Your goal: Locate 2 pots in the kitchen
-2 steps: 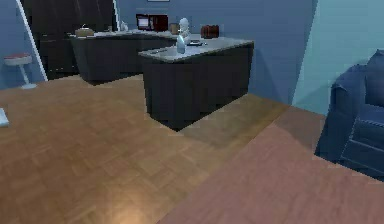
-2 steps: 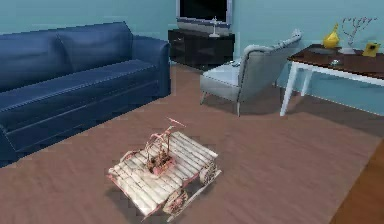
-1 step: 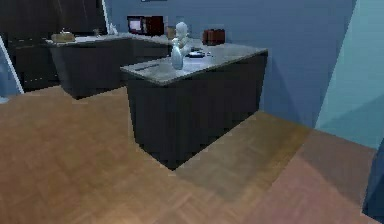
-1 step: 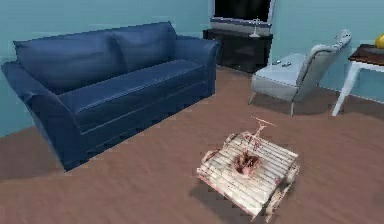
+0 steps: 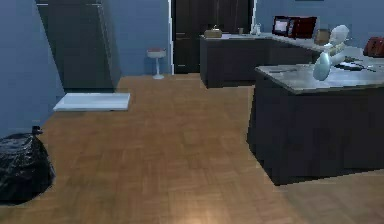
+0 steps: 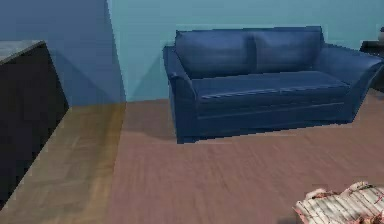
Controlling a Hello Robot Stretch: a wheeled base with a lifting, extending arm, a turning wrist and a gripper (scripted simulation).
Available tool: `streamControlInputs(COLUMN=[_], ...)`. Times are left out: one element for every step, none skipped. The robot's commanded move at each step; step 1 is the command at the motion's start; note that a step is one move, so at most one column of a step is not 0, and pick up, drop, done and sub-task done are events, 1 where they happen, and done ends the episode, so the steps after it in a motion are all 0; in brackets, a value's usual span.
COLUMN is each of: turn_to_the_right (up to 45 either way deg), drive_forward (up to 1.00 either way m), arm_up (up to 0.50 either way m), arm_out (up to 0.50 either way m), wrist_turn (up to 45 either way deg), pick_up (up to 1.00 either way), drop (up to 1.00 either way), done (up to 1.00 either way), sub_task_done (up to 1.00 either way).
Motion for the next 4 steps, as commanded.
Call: streamControlInputs(turn_to_the_right=[0.0, 0.0, -27.0, 0.0], drive_forward=[1.0, 1.0, 0.0, 0.05], arm_up=[0.0, 0.0, 0.0, 0.0], arm_out=[0.0, 0.0, 0.0, 0.0], wrist_turn=[0.0, 0.0, 0.0, 0.0], pick_up=[0.0, 0.0, 0.0, 0.0], drop=[0.0, 0.0, 0.0, 0.0], done=[0.0, 0.0, 0.0, 0.0], sub_task_done=[0.0, 0.0, 0.0, 0.0])
